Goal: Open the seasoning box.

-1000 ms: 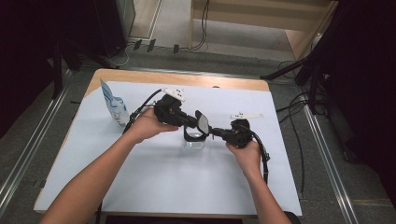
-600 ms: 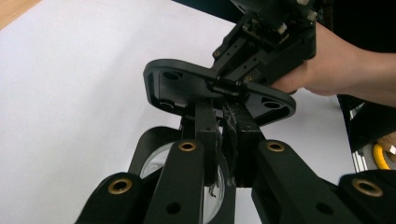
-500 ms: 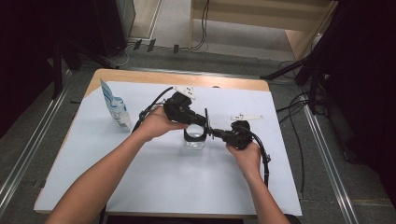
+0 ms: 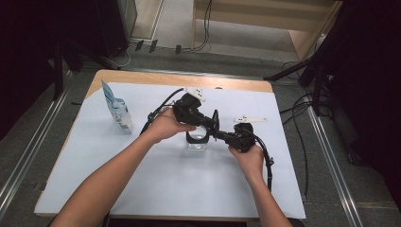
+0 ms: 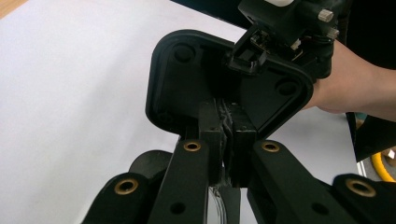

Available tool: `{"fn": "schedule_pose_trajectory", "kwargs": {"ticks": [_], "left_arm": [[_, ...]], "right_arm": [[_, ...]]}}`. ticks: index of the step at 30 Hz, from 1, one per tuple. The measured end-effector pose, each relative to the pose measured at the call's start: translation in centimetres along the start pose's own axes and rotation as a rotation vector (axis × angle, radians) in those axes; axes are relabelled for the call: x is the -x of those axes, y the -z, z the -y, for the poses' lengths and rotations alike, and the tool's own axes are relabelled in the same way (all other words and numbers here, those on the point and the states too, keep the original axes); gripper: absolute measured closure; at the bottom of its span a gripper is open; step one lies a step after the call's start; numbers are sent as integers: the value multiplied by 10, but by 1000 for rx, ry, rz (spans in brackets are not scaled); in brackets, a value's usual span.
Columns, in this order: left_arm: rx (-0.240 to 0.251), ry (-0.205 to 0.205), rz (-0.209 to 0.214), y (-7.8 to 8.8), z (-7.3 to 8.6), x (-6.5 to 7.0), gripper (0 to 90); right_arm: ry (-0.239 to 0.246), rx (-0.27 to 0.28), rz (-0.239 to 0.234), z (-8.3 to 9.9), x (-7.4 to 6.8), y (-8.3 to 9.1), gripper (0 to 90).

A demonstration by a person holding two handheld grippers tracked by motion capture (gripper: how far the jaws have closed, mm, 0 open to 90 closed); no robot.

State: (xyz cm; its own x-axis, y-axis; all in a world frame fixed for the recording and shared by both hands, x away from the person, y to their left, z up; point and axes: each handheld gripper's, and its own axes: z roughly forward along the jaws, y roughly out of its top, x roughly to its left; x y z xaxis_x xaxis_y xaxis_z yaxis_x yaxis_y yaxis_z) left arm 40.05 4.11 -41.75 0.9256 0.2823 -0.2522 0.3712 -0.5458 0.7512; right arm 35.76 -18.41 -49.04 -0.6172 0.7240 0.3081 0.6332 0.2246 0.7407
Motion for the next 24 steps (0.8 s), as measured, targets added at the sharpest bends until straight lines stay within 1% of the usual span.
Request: {"fn": "schedule_pose_trajectory", "kwargs": {"ticks": [2,3,6,13,15,17,24], "left_arm": [[4,-2,4,-1,0,-1,890],[4,6,1,-2,0,-1,890],[-3,5,0,-4,0,-3,890],[0,15,3,-7,-1,-3,890],[-3,11,-1,-9,-1,-3,891],[-1,14,5,-9,-1,-4,891],[6,24,-2,-12,-1,-4,890]], "right_arm": [[-1,-1,2,0,0,0,900],[-1,0,2,0,0,0,900],[-1,4,6,1,-1,0,900],[-3,8,10,1,-2,0,900],[-3,7,12,1,-2,0,900],[-1,8,19,1,-3,0,900],[0,11,22,2,-2,0,900]]}}
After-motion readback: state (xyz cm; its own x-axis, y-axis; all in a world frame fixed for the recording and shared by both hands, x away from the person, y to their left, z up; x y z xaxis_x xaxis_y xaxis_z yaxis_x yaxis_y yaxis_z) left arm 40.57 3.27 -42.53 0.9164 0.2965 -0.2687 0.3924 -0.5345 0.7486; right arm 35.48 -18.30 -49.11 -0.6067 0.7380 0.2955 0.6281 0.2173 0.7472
